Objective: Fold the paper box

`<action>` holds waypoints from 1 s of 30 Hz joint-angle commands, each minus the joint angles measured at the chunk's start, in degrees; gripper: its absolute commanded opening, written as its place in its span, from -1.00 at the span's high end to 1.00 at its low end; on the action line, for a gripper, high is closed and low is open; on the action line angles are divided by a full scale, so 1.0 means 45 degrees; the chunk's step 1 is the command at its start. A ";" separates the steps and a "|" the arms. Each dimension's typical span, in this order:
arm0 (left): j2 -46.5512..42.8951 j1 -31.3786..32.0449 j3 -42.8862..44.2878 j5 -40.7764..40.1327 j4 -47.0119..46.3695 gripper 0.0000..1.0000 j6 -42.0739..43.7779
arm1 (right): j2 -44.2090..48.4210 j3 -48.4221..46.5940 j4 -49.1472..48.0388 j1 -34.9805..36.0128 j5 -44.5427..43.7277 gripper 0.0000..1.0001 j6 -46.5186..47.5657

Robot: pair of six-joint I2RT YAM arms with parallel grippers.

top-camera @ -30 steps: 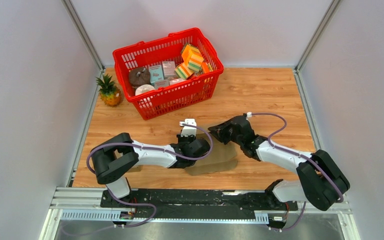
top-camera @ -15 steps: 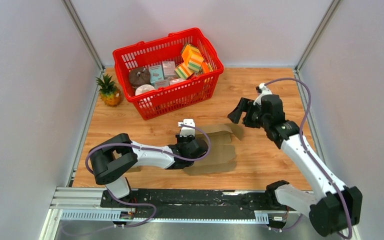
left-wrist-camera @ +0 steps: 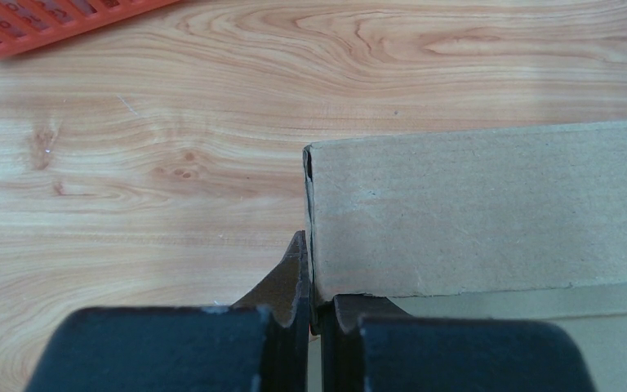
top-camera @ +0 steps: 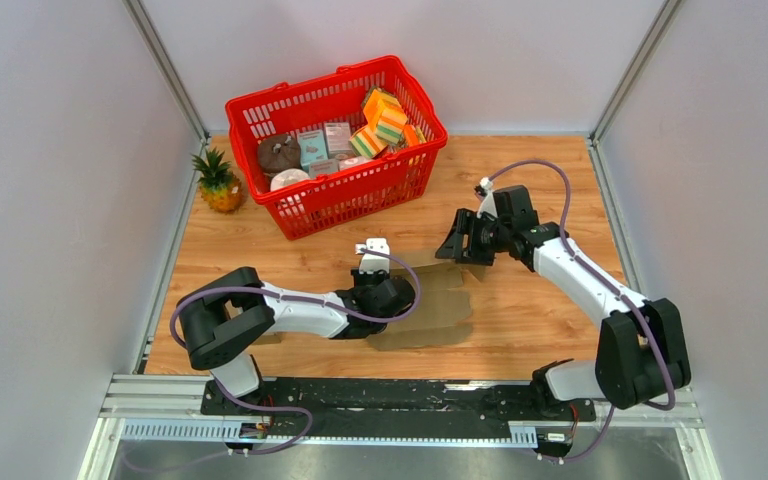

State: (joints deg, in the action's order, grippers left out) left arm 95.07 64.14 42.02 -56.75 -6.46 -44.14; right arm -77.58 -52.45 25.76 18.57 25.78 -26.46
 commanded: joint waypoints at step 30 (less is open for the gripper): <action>-0.0384 0.0005 -0.0315 0.0170 -0.0049 1.00 0.0024 | 0.3099 0.4074 -0.2890 0.1222 -0.5408 0.49 -0.0683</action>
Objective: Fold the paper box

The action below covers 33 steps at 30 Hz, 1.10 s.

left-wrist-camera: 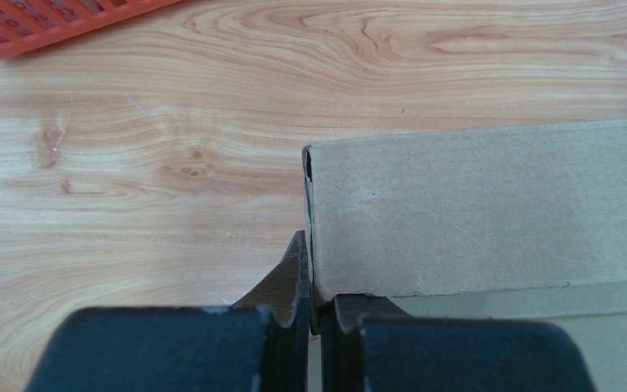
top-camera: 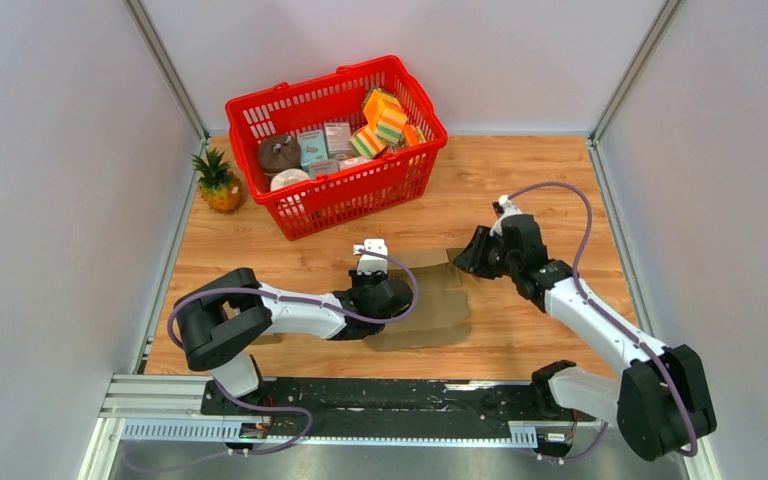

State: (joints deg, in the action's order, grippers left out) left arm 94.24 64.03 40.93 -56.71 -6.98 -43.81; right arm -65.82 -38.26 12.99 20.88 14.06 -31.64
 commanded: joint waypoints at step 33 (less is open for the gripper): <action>-0.0180 0.0048 -0.0032 0.0160 0.0146 1.00 -0.0069 | -0.2497 0.1315 -0.3453 0.3347 -0.5197 1.00 0.0390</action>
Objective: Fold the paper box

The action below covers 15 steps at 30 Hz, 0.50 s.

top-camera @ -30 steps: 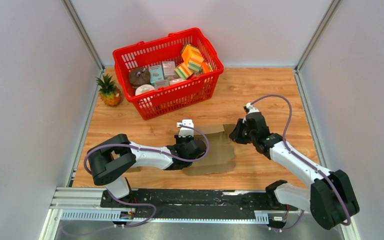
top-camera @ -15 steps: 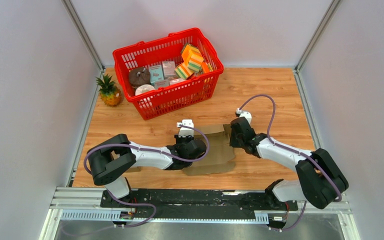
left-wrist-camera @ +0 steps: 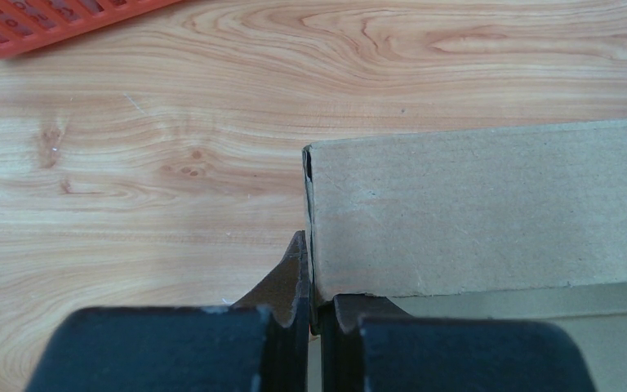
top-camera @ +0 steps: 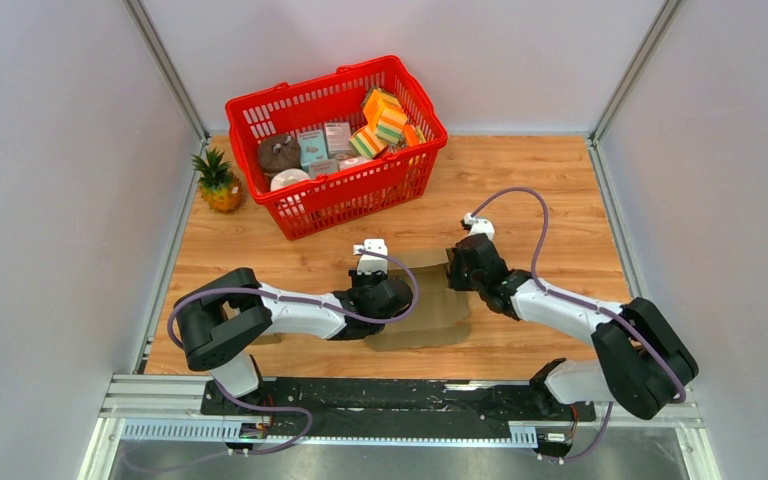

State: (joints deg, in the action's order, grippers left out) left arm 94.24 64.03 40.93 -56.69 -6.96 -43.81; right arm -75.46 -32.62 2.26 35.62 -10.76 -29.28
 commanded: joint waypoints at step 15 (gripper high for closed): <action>-0.0375 0.0029 -0.0208 0.0116 0.0102 1.00 -0.0205 | -0.0226 0.0414 0.0287 -0.0083 0.1085 0.82 -0.0802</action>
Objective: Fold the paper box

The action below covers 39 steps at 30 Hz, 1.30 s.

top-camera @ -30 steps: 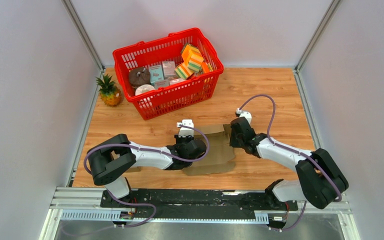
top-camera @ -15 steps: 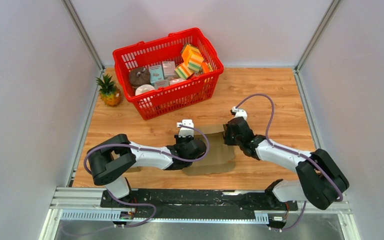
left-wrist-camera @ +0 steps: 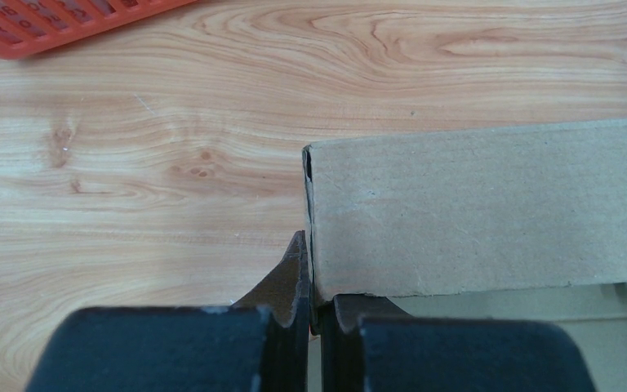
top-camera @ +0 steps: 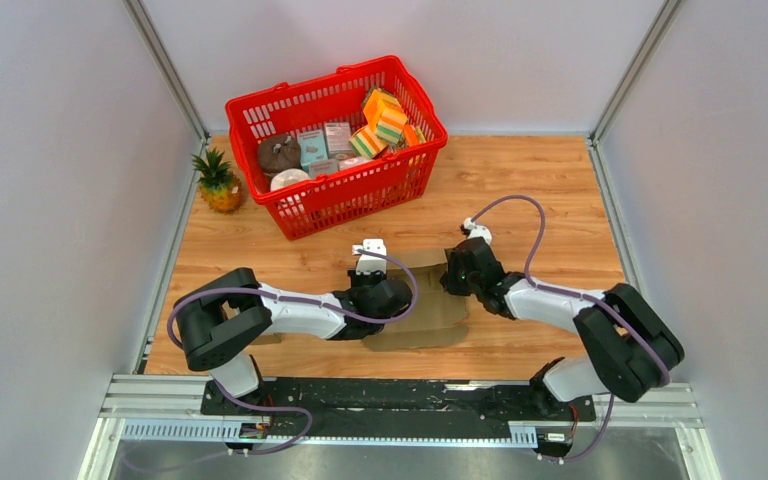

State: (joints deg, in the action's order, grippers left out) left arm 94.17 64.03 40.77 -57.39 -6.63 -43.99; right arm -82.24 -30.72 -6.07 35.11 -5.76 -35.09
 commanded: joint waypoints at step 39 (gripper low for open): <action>-0.0380 0.0029 -0.0291 0.0311 -0.0088 1.00 -0.0205 | 0.3080 -0.1551 0.4571 -0.1377 -0.1084 0.56 0.2838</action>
State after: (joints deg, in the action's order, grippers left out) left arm 93.65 64.05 40.23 -56.66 -7.09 -44.23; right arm -66.54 -34.26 18.92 28.73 -12.62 -24.73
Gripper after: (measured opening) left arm 0.037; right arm 0.276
